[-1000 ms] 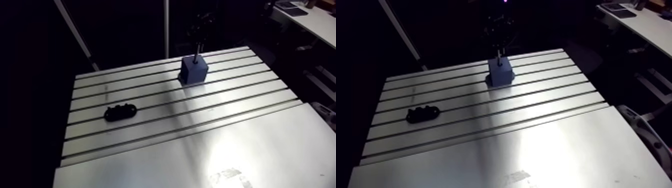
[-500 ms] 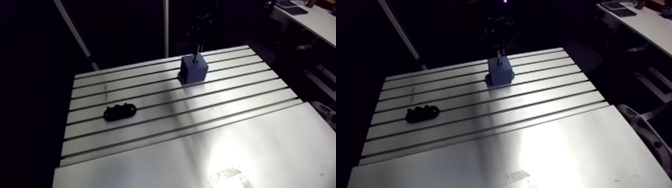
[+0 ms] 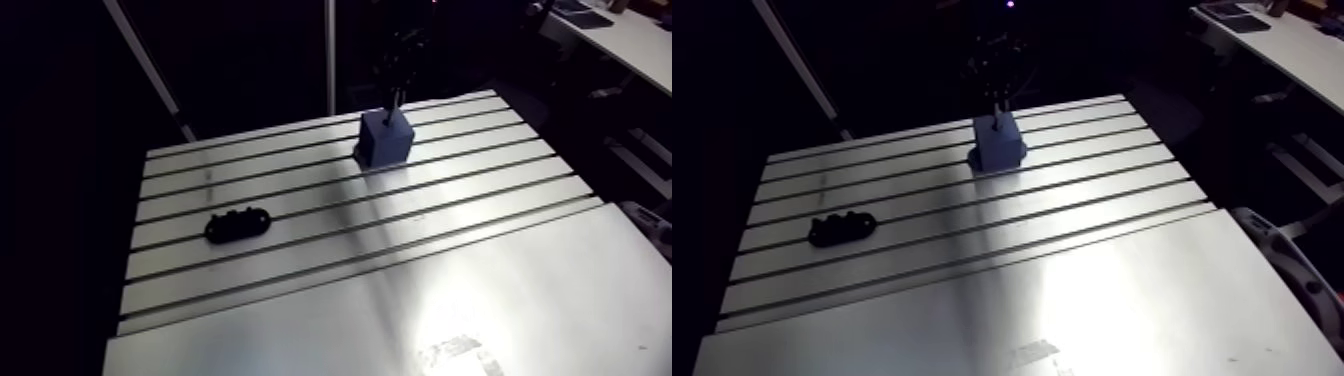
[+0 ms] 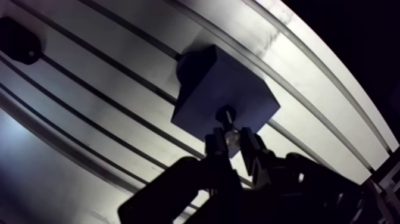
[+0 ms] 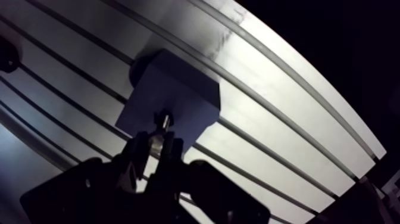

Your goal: Pick up the M10 bolt and insert it into the hex recess until seated.

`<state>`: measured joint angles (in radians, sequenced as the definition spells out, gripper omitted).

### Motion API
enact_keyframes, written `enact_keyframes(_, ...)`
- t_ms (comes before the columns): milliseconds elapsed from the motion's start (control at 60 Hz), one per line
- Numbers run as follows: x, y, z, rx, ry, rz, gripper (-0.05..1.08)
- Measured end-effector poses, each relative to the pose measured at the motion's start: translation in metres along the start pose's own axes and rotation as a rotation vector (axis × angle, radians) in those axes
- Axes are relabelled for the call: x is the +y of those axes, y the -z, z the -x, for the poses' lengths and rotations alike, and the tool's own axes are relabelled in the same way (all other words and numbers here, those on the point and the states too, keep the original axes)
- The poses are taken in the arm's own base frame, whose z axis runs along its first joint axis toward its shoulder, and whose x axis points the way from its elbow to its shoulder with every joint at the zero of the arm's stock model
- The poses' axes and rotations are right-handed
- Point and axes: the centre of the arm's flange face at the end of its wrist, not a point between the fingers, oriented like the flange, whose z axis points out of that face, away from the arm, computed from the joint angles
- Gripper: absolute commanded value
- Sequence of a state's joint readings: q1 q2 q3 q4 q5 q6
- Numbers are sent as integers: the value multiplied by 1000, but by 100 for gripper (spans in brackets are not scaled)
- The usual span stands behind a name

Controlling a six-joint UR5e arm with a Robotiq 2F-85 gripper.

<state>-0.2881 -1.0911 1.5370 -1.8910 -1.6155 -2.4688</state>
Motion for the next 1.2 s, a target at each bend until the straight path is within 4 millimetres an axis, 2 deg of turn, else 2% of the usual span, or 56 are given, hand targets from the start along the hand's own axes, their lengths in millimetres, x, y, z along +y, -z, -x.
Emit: enact_keyframes(1200,1,4,-4,22,4,-7,103)
